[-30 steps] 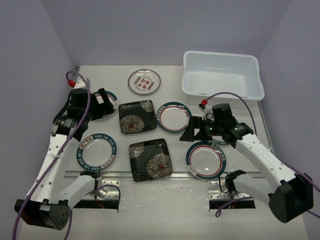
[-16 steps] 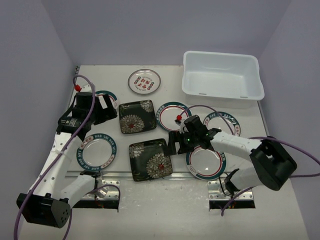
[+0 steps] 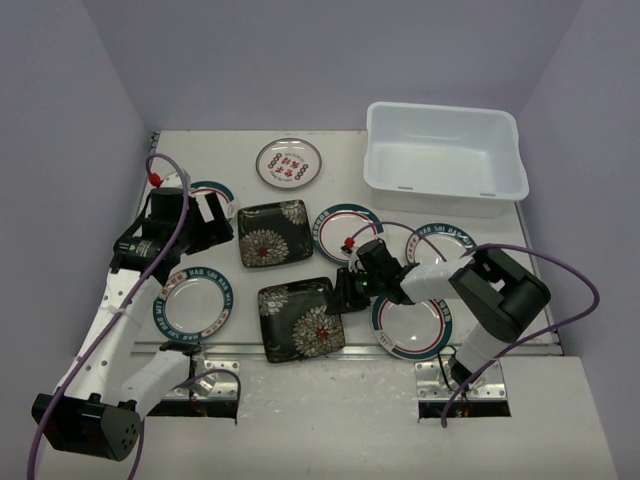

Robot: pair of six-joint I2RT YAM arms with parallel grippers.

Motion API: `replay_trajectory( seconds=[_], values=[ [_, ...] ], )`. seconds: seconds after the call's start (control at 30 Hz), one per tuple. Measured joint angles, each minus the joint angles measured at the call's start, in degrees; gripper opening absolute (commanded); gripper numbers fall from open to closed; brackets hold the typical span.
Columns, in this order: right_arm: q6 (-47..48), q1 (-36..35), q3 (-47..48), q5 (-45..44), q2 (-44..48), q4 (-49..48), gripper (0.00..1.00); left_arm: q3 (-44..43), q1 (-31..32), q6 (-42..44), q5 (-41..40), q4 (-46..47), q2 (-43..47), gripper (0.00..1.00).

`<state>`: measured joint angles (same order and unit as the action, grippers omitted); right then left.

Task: Place the plates into the plastic bin on the countertop

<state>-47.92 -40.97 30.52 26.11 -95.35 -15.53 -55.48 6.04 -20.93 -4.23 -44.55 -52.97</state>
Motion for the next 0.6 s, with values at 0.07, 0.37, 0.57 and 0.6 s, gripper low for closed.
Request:
replay_trajectory(
  seconds=[0.07,0.37,0.57,0.6],
  values=[
    [-0.9,-0.1,-1.4,-0.4,0.0,-2.3,0.02,0.2,0.0,0.1,0.0,-0.6,0.2,1.00],
    [-5.2,-0.1,-3.8,-0.7,5.5,-0.6,0.00,0.5,0.0,0.6,0.0,-2.2,1.9,1.00],
    [-4.6,0.2,3.2,-3.2,13.9,15.4,0.00,0.5,0.0,0.9,0.0,-2.2,2.0,1.00],
    [-4.8,0.6,4.8,-3.5,15.4,17.8,0.00,0.5,0.0,0.9,0.0,-2.2,2.0,1.00]
  ],
)
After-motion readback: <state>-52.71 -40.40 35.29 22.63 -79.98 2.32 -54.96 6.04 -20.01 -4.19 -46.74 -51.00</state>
